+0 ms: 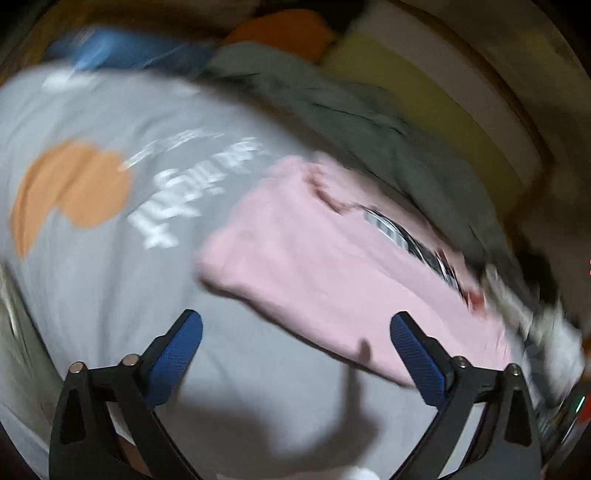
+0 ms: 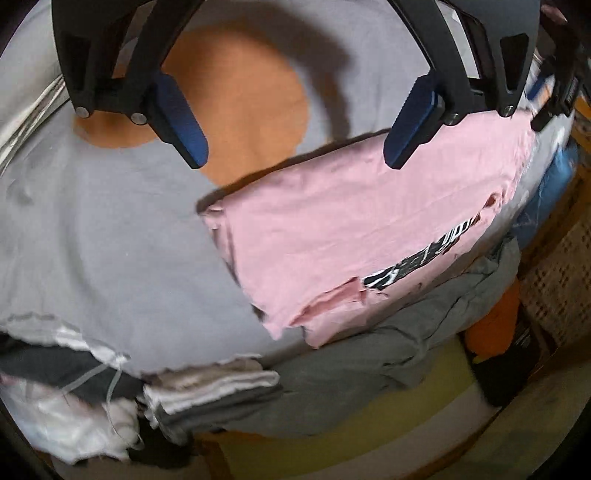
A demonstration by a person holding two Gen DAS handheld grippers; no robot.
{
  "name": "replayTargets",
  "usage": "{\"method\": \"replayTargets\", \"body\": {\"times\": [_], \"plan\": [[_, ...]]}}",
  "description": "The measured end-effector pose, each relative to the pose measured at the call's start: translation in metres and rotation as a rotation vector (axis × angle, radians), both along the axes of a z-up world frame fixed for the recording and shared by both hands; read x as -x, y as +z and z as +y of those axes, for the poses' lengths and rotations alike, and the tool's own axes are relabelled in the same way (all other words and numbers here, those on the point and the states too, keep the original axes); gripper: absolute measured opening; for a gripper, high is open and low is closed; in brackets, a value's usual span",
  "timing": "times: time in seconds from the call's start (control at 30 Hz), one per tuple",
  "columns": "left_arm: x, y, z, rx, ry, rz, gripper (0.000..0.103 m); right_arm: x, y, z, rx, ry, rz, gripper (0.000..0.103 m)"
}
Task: Fold small clothes
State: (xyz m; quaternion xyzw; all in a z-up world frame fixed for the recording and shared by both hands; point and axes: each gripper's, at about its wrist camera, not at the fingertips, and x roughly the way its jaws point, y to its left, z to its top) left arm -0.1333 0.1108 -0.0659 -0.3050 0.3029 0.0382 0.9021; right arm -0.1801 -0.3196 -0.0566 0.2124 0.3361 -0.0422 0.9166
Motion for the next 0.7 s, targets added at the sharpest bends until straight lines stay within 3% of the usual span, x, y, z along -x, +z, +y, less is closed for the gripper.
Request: {"method": "replayTargets", "body": {"times": [0.17, 0.23, 0.27, 0.3, 0.37, 0.4, 0.43, 0.5, 0.6, 0.7], "plan": [[-0.005, -0.001, 0.017, 0.060, 0.036, -0.030, 0.073, -0.008, -0.006, -0.014, -0.085, -0.015, -0.012, 0.089], [-0.009, -0.003, 0.018, 0.077, 0.044, -0.023, 0.064, -0.011, -0.005, -0.014, -0.082, -0.021, -0.022, 0.080], [-0.011, -0.004, 0.019, 0.073, 0.058, -0.016, 0.053, -0.013, -0.005, -0.014, -0.085, -0.032, -0.028, 0.078], [-0.012, -0.003, 0.019, 0.056, 0.078, -0.002, 0.035, -0.015, -0.005, -0.015, -0.088, -0.044, -0.027, 0.073], [-0.017, -0.002, 0.018, 0.011, 0.110, 0.036, 0.023, -0.019, -0.005, -0.016, -0.078, -0.077, -0.022, 0.064], [-0.017, -0.003, 0.019, 0.015, 0.108, 0.028, 0.009, -0.021, -0.005, -0.016, -0.079, -0.091, -0.022, 0.053], [-0.016, -0.002, 0.019, 0.023, 0.098, 0.023, 0.007, -0.022, -0.004, -0.016, -0.083, -0.091, -0.026, 0.033], [-0.014, 0.002, 0.019, 0.024, 0.105, 0.010, 0.006, -0.024, -0.005, -0.018, -0.128, -0.056, -0.033, 0.005], [0.000, 0.017, 0.027, 0.092, 0.095, -0.058, 0.006, -0.007, 0.009, -0.024, -0.171, -0.077, -0.140, 0.004], [0.021, 0.041, 0.035, 0.145, 0.083, -0.101, 0.006, 0.013, 0.031, -0.022, -0.178, -0.097, -0.180, 0.004]]}}
